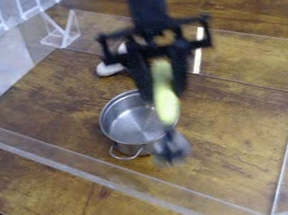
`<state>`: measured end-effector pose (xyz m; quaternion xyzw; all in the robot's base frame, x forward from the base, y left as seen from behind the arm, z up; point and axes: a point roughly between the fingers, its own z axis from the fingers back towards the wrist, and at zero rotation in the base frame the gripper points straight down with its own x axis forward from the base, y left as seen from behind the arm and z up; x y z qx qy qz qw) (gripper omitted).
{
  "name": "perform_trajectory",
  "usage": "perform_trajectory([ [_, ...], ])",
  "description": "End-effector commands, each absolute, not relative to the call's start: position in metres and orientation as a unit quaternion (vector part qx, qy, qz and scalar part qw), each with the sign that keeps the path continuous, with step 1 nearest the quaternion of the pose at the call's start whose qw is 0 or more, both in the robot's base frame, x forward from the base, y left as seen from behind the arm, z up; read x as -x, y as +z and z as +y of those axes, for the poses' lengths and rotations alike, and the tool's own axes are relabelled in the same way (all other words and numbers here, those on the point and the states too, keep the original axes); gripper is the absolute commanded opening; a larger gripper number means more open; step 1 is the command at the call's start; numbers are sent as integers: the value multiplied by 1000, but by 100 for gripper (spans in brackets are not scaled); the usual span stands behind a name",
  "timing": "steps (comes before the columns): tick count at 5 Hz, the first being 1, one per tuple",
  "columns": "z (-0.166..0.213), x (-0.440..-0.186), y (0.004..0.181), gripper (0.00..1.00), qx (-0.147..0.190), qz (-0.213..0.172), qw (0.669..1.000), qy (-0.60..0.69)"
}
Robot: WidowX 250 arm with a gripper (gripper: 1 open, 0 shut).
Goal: Move the green spoon to the right
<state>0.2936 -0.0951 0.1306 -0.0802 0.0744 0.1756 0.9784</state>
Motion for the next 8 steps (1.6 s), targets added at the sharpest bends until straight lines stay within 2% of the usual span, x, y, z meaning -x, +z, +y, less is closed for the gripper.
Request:
perform_trajectory([
  [1, -113, -280, 127, 0, 74, 47, 988, 125],
  [3, -101, -284, 80, 0, 70, 56, 993, 80],
  [5, -90, -292, 56, 0, 76, 62, 995, 15],
  [8, -69, -291, 23, 0, 80, 44, 996, 14],
])
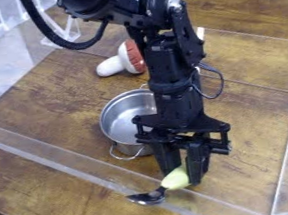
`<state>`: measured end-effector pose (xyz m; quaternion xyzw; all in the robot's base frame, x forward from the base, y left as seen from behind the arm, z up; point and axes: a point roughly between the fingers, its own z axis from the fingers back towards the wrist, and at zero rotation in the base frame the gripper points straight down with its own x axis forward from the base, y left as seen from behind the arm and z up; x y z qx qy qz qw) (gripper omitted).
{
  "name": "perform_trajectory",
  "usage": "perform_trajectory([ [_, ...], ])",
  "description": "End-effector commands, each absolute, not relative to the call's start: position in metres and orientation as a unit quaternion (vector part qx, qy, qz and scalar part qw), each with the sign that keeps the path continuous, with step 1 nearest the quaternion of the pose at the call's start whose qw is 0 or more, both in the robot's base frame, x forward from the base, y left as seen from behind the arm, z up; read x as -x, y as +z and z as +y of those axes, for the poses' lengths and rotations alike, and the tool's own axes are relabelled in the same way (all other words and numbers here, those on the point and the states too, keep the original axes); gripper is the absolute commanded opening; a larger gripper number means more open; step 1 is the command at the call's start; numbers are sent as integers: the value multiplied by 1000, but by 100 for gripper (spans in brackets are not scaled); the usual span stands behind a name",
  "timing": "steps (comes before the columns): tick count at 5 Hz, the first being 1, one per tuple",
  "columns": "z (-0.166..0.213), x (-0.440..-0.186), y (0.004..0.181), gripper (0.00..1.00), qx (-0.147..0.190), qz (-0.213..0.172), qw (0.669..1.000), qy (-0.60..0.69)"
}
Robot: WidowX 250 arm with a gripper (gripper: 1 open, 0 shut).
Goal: Move the green spoon to the right
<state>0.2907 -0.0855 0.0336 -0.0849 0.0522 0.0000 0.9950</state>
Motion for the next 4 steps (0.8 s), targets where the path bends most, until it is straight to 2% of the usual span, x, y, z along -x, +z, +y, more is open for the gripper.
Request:
perform_trajectory([
  [1, -68, -289, 17, 0, 78, 44, 996, 20],
  [3, -75, -300, 18, 0, 65, 51, 995, -55],
  [4, -70, -293, 15, 0, 69, 47, 997, -7],
])
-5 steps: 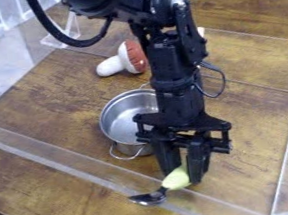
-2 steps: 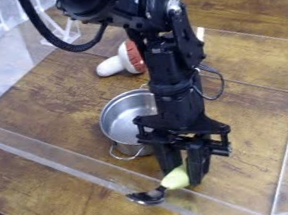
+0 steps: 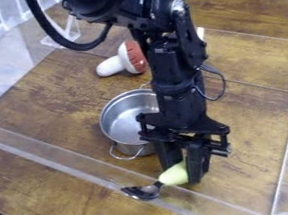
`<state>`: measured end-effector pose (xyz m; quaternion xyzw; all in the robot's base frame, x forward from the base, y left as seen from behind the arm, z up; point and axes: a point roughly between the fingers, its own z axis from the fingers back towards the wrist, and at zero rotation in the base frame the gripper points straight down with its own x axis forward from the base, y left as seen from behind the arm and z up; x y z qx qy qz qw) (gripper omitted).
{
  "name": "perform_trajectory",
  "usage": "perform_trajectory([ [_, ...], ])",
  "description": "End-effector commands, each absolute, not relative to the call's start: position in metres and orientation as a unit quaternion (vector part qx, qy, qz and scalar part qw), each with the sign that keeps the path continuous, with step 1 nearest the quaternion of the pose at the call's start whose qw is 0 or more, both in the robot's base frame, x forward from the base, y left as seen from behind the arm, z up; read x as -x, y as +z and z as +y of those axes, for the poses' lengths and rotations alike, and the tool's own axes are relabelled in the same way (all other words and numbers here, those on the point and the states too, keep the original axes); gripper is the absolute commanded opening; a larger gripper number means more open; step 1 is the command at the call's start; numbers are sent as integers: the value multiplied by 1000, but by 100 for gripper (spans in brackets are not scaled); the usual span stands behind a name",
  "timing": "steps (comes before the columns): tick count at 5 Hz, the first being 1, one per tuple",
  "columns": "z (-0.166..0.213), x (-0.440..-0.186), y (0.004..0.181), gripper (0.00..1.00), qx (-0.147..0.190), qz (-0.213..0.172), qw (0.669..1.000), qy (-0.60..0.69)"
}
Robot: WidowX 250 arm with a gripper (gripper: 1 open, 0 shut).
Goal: Move the green spoon to the right
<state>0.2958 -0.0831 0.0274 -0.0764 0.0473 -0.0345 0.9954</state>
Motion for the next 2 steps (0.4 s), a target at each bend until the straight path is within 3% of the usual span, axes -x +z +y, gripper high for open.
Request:
perform_trajectory([
  [1, -85, -293, 18, 0, 71, 53, 996, 27],
  [2, -99, -295, 22, 0, 71, 59, 994, 52],
])
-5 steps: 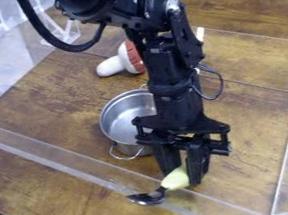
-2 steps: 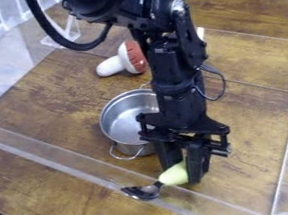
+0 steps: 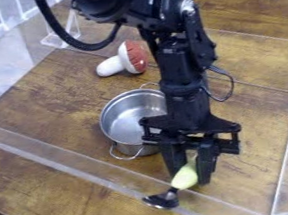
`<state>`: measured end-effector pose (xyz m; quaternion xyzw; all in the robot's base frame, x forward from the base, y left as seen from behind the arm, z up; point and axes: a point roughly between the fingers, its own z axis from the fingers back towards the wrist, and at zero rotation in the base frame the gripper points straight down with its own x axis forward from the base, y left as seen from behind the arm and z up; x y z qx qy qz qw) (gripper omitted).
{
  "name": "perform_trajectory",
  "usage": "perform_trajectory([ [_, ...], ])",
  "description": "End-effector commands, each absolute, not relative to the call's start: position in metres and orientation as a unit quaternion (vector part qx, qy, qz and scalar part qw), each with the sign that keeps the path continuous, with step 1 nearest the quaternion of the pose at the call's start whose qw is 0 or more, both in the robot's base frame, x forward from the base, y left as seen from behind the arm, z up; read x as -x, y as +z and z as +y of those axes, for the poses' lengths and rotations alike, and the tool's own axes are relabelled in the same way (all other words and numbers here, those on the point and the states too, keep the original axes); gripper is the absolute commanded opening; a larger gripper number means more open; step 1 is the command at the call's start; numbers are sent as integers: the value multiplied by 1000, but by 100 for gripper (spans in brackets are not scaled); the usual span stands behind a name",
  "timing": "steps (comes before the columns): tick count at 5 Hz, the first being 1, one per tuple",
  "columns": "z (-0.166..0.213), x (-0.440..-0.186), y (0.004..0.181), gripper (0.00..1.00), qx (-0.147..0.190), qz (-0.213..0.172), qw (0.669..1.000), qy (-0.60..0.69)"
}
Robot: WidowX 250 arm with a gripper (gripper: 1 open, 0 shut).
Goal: Move the green spoon to the right
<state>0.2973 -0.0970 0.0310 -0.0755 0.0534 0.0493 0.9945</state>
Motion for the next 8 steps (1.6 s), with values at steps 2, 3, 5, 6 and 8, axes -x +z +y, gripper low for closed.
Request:
perform_trajectory([
  [2, -113, -301, 29, 0, 73, 77, 993, 44],
  [3, -114, -297, 37, 0, 74, 85, 993, 28],
  [5, -116, -304, 36, 0, 83, 97, 990, 57],
  [6, -117, -304, 32, 0, 80, 108, 991, 3],
  [8, -115, -306, 28, 0, 83, 118, 989, -41],
])
